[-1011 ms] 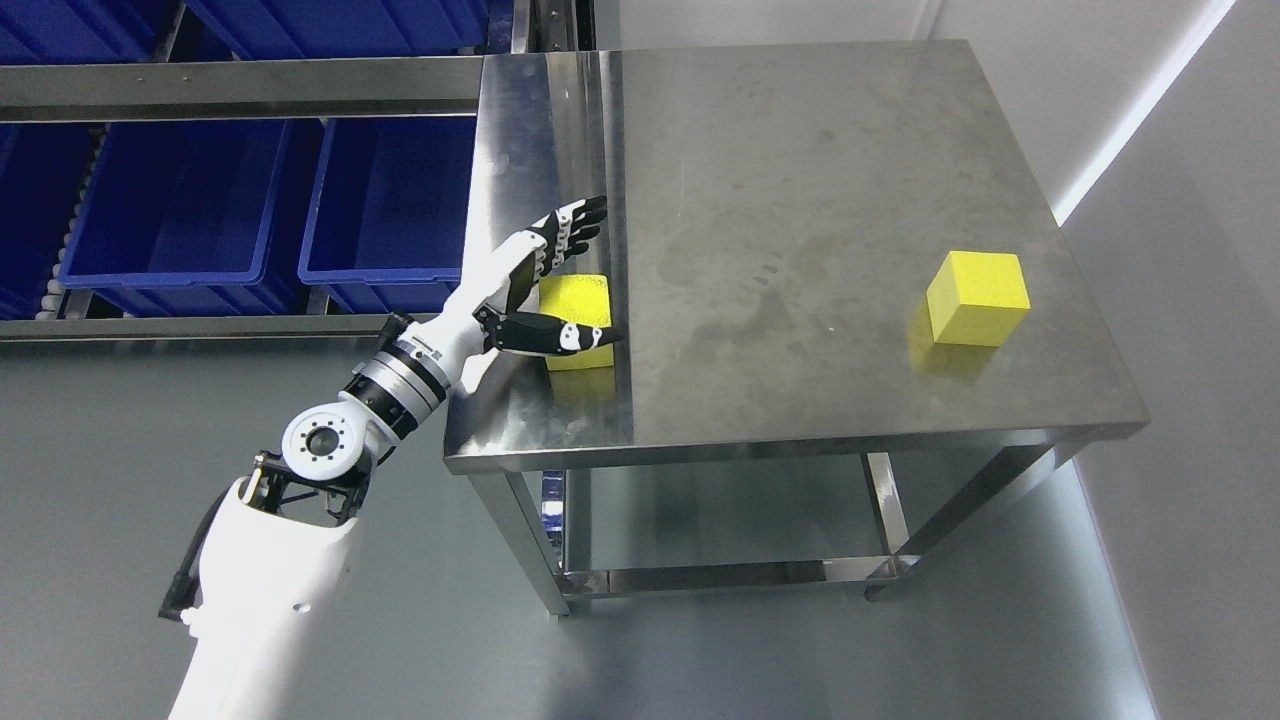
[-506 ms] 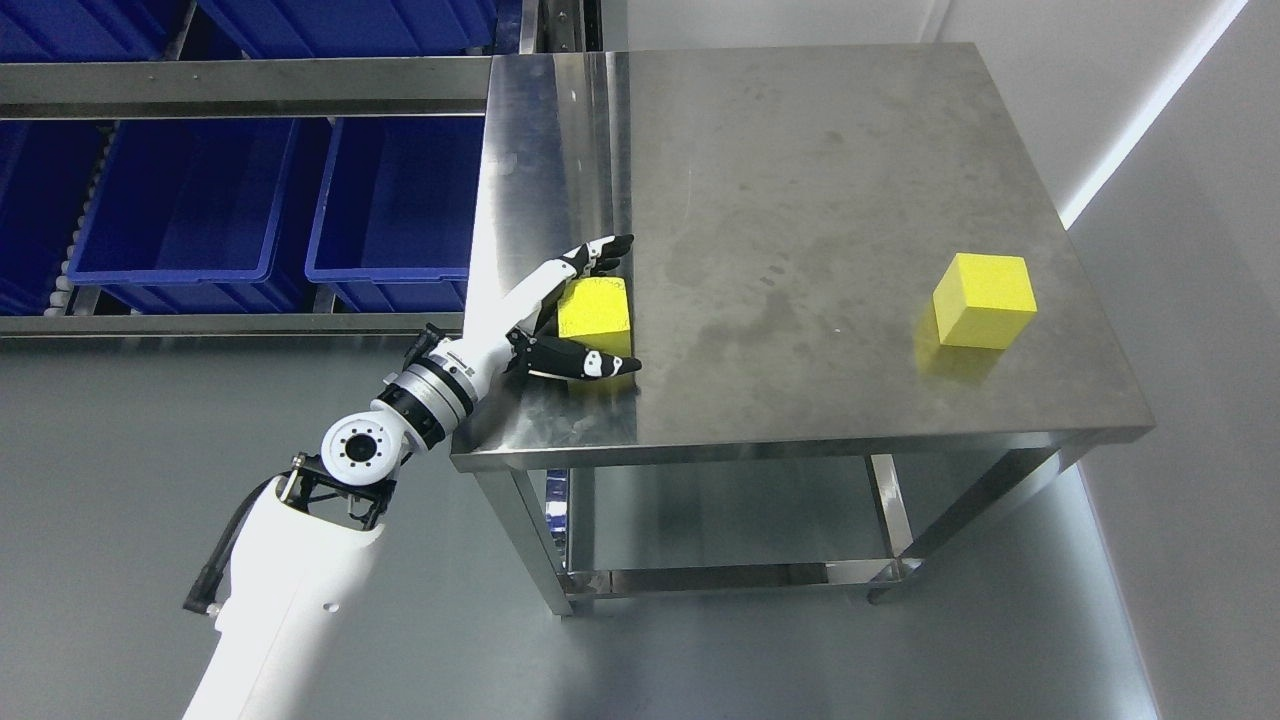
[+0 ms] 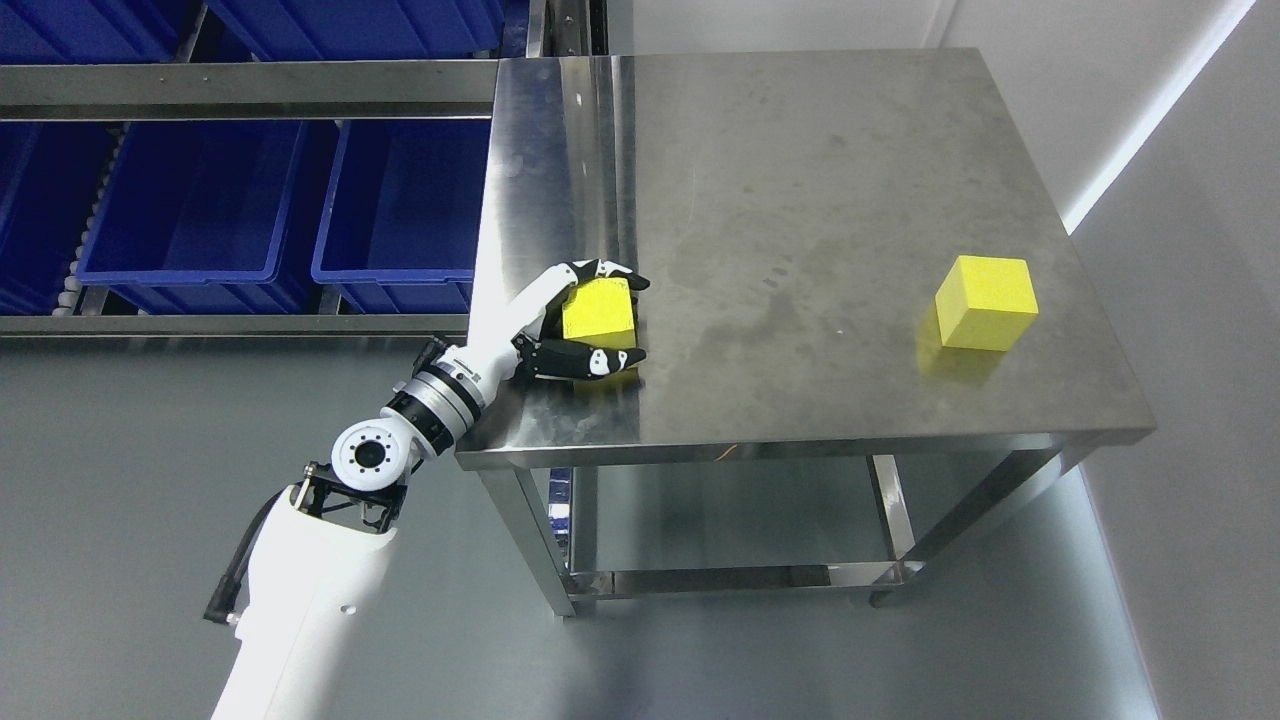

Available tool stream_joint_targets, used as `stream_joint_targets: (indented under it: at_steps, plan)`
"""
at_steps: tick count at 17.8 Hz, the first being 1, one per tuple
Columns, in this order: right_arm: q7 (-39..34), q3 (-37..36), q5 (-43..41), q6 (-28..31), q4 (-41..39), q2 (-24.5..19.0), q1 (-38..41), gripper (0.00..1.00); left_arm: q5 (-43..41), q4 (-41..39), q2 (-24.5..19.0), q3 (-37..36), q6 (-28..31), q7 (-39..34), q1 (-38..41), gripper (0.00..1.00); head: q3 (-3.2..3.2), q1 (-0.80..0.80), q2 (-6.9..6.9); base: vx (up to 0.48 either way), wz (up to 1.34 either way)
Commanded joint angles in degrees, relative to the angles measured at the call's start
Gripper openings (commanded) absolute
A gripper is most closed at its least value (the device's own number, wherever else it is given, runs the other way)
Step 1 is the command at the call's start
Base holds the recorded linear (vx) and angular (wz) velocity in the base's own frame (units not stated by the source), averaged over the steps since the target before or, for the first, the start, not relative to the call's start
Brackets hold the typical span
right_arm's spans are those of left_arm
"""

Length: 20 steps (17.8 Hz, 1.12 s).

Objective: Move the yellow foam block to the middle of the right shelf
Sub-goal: 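Close the left hand around the nearer yellow foam cube, then lift the yellow cube off the table with the left hand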

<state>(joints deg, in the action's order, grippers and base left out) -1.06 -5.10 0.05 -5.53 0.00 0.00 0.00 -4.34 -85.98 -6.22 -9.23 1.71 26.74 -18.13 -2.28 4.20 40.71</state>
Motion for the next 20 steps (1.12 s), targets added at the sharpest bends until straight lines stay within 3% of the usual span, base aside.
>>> stream_joint_targets:
  at_steps: [1,3,6,20]
  plan:
    - [0.0,0.0,0.0,0.0,-1.0,1.0,-0.1,1.00,7.1,-0.3,5.2,11.4,-7.2,0.2,-0.2,0.33,0.00,0.00,0.00,0.000,0.00]
    - [0.0,0.0,-0.1,0.0,-1.0,1.0,-0.1,1.00,14.6,-1.9,5.2,13.7,-11.4,-4.8,-0.3,0.33,0.00,0.00,0.00,-0.012,0.00]
    - [0.0,0.0,0.0,0.0,-1.0,1.0,-0.2,1.00,15.6,-2.7,5.2,15.2,-20.5,-14.5,0.3,0.35,0.00,0.00,0.00,-0.007,0.03]
    - [0.0,0.0,0.0,0.0,-1.0,1.0,-0.2,1.00,15.6,-9.4,5.2,19.0,-22.6,-15.0,6.5,0.35,0.00,0.00,-0.01,-0.001,0.34]
